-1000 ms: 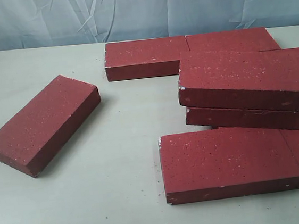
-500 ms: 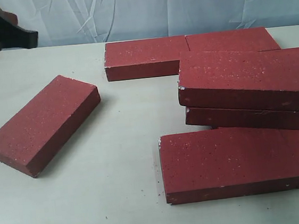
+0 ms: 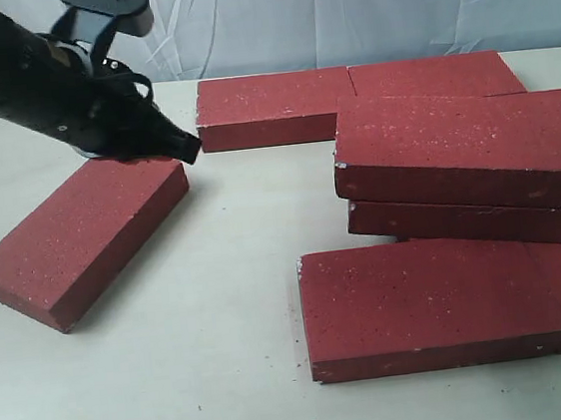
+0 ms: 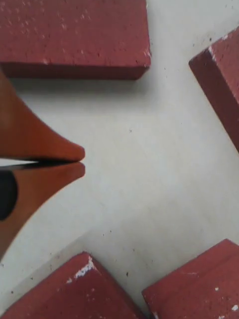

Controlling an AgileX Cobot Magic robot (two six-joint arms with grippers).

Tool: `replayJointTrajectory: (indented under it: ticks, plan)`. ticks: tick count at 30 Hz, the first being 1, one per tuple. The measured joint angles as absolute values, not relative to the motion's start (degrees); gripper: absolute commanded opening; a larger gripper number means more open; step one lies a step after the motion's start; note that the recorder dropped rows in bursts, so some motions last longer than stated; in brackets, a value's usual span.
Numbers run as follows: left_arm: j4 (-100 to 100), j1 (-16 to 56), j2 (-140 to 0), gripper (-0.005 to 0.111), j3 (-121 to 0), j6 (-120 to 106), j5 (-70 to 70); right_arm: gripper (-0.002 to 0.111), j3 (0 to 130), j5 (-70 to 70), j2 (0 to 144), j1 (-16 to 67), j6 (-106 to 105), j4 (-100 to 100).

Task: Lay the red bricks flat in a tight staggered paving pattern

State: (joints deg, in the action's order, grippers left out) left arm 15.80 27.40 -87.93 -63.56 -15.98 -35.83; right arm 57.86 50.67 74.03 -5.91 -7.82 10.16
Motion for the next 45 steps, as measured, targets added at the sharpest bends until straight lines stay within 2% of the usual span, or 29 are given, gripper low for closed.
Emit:
replayJointTrajectory:
  ticks: [5, 12, 17, 26, 36, 45]
  plan:
    - [28.23, 27.40, -94.24, 0.000, -63.78, -28.41, -31.13, -0.001, 57.86, 50.08, 77.97, -8.05, -14.43, -1.89]
    - [42.64, 27.40, -101.15, 0.000, -64.07, -47.68, -26.68, -0.001, 57.86, 48.74, 79.87, -8.29, -15.61, -3.28]
    - [50.85, 28.38, -101.64, 0.000, -66.34, -56.28, -28.94, -0.001, 57.95, 47.87, 82.86, -8.29, -15.61, -3.52]
    - [52.16, 33.44, -103.91, 0.000, -66.98, -60.25, -26.73, -0.001, 57.95, 47.10, 89.00, -8.29, -15.85, -3.56]
    - [52.65, 38.04, -104.89, 0.000, -67.87, -61.93, -23.34, -0.001, 57.95, 46.50, 89.34, -8.29, -17.27, -7.05]
    - [52.76, 38.80, -105.16, 0.000, -67.87, -62.94, -22.00, -0.001, 57.95, 46.50, 89.34, -8.29, -18.20, -9.35]
